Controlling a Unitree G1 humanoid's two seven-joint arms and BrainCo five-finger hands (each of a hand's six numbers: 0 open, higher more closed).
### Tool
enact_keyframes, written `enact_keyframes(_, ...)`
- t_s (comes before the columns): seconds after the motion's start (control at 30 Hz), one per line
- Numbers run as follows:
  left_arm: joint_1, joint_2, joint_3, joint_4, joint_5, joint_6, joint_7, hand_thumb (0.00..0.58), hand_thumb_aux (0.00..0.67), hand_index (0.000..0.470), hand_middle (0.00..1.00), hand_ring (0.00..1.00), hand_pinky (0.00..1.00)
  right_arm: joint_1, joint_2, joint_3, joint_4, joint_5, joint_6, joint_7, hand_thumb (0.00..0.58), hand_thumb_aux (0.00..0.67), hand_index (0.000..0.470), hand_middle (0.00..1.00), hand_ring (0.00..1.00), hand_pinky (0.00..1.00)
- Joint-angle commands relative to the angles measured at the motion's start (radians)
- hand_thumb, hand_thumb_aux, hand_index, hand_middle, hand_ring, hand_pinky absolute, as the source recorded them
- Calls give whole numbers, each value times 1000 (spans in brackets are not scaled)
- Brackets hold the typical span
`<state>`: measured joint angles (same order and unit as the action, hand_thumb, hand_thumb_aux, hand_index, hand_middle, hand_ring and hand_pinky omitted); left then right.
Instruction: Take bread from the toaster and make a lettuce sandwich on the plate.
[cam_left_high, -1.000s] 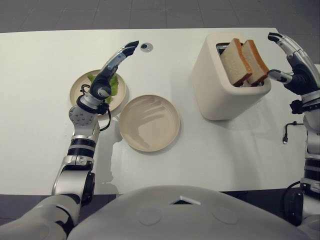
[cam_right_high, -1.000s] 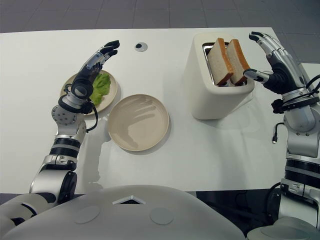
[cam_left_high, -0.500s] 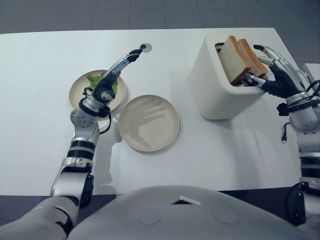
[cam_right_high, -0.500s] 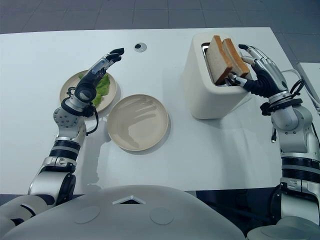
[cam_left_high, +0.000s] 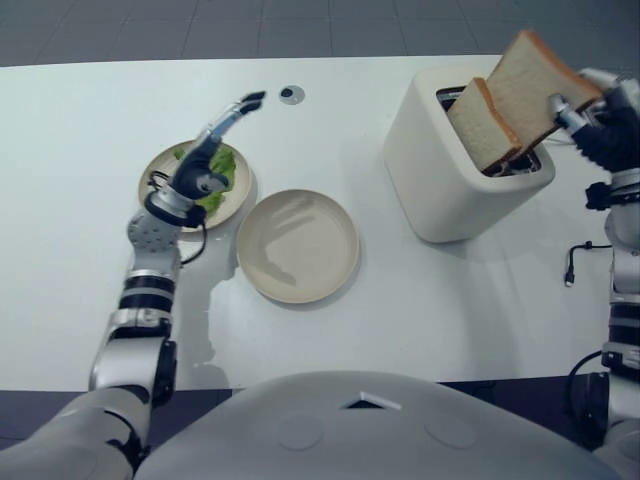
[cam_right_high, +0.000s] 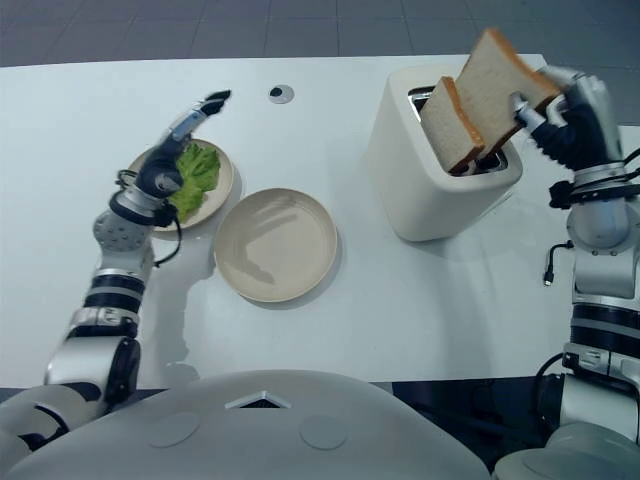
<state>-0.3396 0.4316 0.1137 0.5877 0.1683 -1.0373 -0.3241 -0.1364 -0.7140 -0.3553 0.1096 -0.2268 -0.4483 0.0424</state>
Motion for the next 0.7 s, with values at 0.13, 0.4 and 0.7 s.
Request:
enact_keyframes(0.13,-15,223,-9,61,486,175,400,0,0,0,0,0,0,-30,71,-84,-146,202,-2,-8,580,670,470,1000,1000,1000)
enact_keyframes(0.4,-80,311,-227,239,754,489,585,0,0,0,0,0,0,7,157,36,-336,454,9,151,580,670,470,1000,1000,1000)
enact_keyframes(0.7,-147,290,-382,337,740,512,617,0,0,0,0,0,0,63,290,423,-323,371,117,345,580,670,470,1000,1000,1000)
